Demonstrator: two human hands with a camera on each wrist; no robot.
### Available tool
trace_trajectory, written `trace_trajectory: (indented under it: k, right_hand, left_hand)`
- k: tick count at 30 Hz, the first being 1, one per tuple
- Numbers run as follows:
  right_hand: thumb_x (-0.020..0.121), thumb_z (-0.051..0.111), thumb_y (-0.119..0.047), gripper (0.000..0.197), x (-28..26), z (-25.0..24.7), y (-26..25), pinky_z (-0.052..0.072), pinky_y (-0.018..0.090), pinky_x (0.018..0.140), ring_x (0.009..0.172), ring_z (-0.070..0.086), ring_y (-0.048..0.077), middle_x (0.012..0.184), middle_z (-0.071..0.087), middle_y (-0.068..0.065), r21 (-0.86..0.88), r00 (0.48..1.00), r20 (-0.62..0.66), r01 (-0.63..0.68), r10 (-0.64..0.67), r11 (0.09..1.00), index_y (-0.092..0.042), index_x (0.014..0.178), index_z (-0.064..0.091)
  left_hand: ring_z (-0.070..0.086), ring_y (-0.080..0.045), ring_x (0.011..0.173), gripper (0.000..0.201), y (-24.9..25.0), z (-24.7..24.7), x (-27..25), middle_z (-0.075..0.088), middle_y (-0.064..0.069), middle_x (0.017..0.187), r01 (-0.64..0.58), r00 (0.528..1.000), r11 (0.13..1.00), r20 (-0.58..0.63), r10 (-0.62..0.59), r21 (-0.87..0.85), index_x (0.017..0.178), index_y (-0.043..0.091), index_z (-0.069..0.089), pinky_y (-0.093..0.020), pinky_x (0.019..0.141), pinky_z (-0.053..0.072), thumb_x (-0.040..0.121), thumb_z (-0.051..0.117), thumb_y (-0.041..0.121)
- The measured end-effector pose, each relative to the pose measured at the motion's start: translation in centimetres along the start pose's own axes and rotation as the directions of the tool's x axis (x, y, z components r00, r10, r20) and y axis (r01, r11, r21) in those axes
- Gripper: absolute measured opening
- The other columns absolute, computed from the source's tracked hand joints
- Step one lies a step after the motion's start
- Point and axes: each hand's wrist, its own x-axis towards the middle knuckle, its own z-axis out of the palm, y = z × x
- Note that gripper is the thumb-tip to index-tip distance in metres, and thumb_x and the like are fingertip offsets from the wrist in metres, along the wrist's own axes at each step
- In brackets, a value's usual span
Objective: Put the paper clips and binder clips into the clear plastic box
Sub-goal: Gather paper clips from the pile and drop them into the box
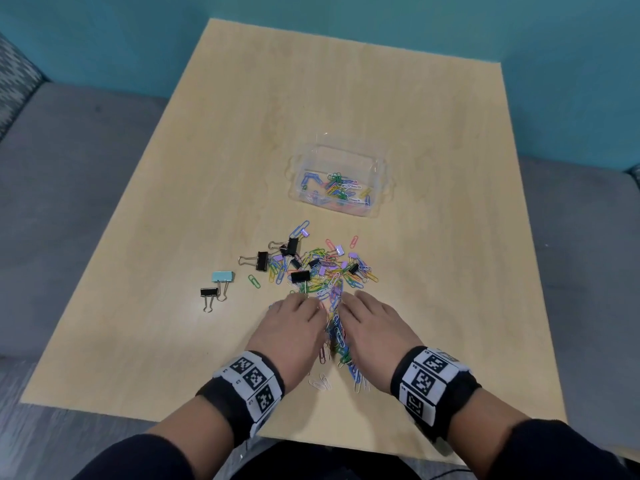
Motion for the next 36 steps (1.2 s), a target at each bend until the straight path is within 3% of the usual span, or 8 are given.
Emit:
trace_trajectory:
  k: [2, 7, 17, 21, 25, 28, 32, 36]
  right_hand:
    - [0.074, 0.062, -0.019, 0.047, -0.1, 0.0, 0.0, 0.053, 0.041, 0.083, 0.115, 0.052, 0.031, 0.126, 0.055, 0.007, 0.055, 0.999, -0.033, 0.005, -0.003, 0.998, -0.009, 0.12, 0.055]
    - [0.082, 0.029, -0.025, 0.048, -0.4, -0.1, 0.3, 0.049, 0.041, 0.087, 0.113, 0.048, 0.029, 0.124, 0.053, 0.004, 0.159, 0.998, -0.047, -0.031, 0.039, 0.987, -0.012, 0.123, 0.051]
    - [0.085, 0.053, -0.02, 0.041, -2.8, 0.4, 1.3, 0.049, 0.039, 0.087, 0.114, 0.049, 0.029, 0.124, 0.054, 0.004, 0.183, 0.993, -0.037, -0.107, 0.115, 0.977, -0.014, 0.126, 0.049]
    - [0.085, 0.053, -0.019, 0.042, -3.2, 0.4, 1.3, 0.048, 0.039, 0.09, 0.116, 0.048, 0.028, 0.126, 0.053, 0.004, 0.195, 0.992, -0.039, -0.107, 0.117, 0.975, -0.014, 0.127, 0.049]
    - [0.085, 0.054, -0.02, 0.042, -3.2, 0.6, 1.4, 0.048, 0.039, 0.089, 0.115, 0.048, 0.028, 0.124, 0.054, 0.004, 0.197, 0.992, -0.042, -0.105, 0.116, 0.975, -0.015, 0.127, 0.05]
    - [0.085, 0.054, -0.02, 0.04, -3.1, 0.5, 1.3, 0.048, 0.039, 0.088, 0.114, 0.048, 0.028, 0.122, 0.054, 0.003, 0.202, 0.992, -0.045, -0.107, 0.118, 0.974, -0.016, 0.124, 0.051]
    - [0.087, 0.05, -0.022, 0.038, -3.1, 0.3, 1.3, 0.045, 0.038, 0.092, 0.117, 0.045, 0.027, 0.126, 0.051, 0.003, 0.197, 0.993, -0.031, -0.108, 0.116, 0.974, -0.017, 0.124, 0.05]
    - [0.086, 0.052, -0.022, 0.039, -3.5, 0.5, 1.7, 0.045, 0.038, 0.093, 0.117, 0.045, 0.027, 0.126, 0.051, 0.003, 0.205, 0.993, -0.03, -0.109, 0.117, 0.973, -0.017, 0.124, 0.05]
  left_hand:
    - [0.05, -0.027, 0.088, 0.02, -0.1, -0.6, 1.3, 0.058, -0.003, 0.095, 0.098, 0.995, 0.995, 0.006, -0.098, -0.022, 0.093, 0.019, 0.058, -0.039, 0.068, 0.045, 0.087, 0.05, 0.036]
    - [0.046, -0.029, 0.103, 0.028, 0.9, -1.8, 5.3, 0.054, -0.006, 0.109, 0.271, 0.959, 0.96, 0.105, -0.262, -0.073, 0.103, 0.016, 0.054, -0.039, 0.084, 0.04, 0.091, 0.042, 0.039]
    - [0.048, -0.028, 0.1, 0.023, 1.3, -1.0, 7.4, 0.053, -0.007, 0.109, 0.307, 0.95, 0.944, 0.103, -0.296, -0.12, 0.106, 0.015, 0.05, -0.037, 0.079, 0.043, 0.086, 0.057, 0.022]
    - [0.047, -0.028, 0.094, 0.01, 1.1, -1.7, 6.8, 0.053, -0.007, 0.101, 0.265, 0.964, 0.926, 0.055, -0.26, -0.269, 0.091, 0.015, 0.048, -0.037, 0.074, 0.038, 0.09, 0.054, 0.023]
    - [0.049, -0.028, 0.083, 0.024, 1.1, -2.2, 6.4, 0.047, -0.005, 0.083, 0.24, 0.971, 0.926, 0.049, -0.236, -0.293, 0.077, 0.019, 0.034, -0.033, 0.062, 0.029, 0.089, 0.054, 0.015]
    - [0.052, -0.028, 0.077, 0.012, 1.0, -2.3, 6.6, 0.055, -0.005, 0.081, 0.266, 0.963, 0.911, 0.042, -0.266, -0.315, 0.077, 0.013, 0.047, -0.034, 0.057, 0.036, 0.083, 0.053, 0.006]
    - [0.053, -0.025, 0.059, 0.008, 1.0, -2.7, 6.3, 0.057, -0.003, 0.068, 0.358, 0.927, 0.804, 0.077, -0.367, -0.474, 0.075, 0.014, 0.052, -0.034, 0.051, 0.041, 0.079, 0.05, 0.007]
    - [0.057, -0.017, 0.061, 0.01, 0.5, -3.8, 4.7, 0.059, 0.005, 0.062, 0.441, 0.877, 0.638, 0.149, -0.458, -0.631, 0.073, 0.023, 0.054, -0.03, 0.055, 0.046, 0.078, 0.058, 0.016]
